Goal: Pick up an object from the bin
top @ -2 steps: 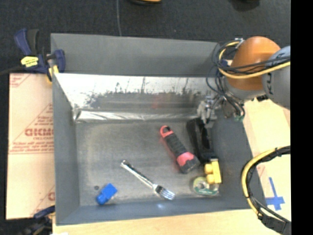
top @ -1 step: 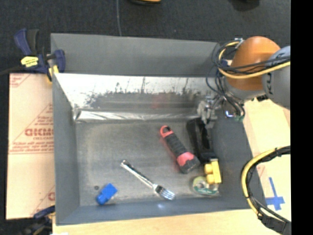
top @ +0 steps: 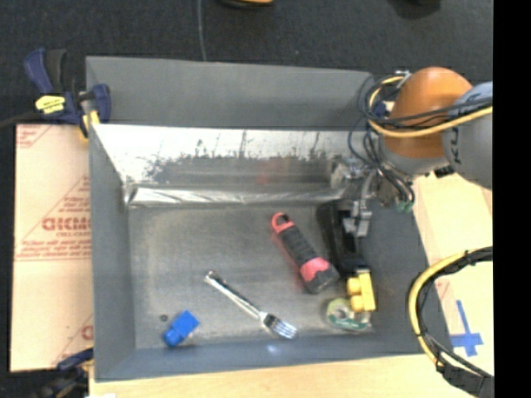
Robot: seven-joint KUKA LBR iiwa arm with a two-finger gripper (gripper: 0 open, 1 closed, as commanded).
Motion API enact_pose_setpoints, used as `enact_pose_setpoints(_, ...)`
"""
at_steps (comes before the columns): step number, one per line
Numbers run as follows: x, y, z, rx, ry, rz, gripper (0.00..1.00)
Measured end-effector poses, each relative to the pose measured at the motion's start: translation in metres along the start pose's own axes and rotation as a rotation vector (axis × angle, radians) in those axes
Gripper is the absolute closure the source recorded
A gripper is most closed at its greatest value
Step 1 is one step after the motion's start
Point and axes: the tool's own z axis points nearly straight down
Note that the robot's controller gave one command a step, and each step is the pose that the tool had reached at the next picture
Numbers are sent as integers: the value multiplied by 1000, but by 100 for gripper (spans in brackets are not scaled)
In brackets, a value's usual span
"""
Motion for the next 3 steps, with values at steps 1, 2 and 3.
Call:
enact_pose_setpoints(1, 0, 0, 0, 0, 1, -1, 0)
enact_pose_setpoints(2, 0, -1, 5, 0, 0, -15, 0)
enact_pose_setpoints(3, 10, 40, 14, 7, -6, -286, 0)
